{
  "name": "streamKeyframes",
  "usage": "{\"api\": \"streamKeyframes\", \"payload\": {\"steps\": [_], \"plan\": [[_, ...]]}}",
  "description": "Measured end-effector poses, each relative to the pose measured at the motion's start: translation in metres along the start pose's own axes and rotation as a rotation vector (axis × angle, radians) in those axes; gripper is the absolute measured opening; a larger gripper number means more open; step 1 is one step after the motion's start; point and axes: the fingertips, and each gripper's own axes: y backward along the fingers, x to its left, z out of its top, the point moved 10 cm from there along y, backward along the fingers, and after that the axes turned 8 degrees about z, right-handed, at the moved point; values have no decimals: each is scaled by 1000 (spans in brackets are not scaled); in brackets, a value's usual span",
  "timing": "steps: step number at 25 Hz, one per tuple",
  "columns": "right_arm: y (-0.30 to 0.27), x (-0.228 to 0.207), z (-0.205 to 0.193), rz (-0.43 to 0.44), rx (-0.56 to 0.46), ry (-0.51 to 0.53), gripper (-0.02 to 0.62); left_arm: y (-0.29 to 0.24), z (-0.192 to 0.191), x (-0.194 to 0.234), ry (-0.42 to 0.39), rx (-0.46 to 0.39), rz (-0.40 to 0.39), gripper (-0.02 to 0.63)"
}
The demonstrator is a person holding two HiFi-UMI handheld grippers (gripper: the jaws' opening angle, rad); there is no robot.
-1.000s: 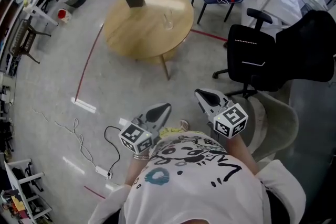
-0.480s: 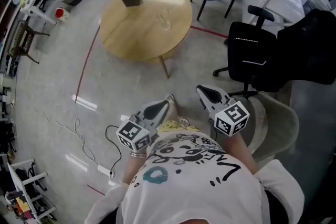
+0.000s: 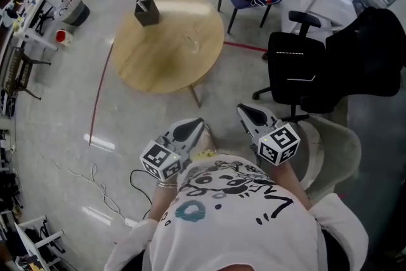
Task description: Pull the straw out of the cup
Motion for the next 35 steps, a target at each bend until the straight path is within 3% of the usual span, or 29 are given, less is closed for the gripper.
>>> {"api": "streamKeyframes", "payload": {"steps": [11, 26, 35], "plan": [[-52, 3, 40, 38, 16, 60, 28, -5, 26, 47, 11, -36, -24, 15], [-147, -17, 74, 154, 25, 138, 29, -27, 56, 143, 21, 6, -15, 15], [-198, -37, 85, 154, 36, 144, 29, -45, 70, 193, 13, 20, -34, 15]]}}
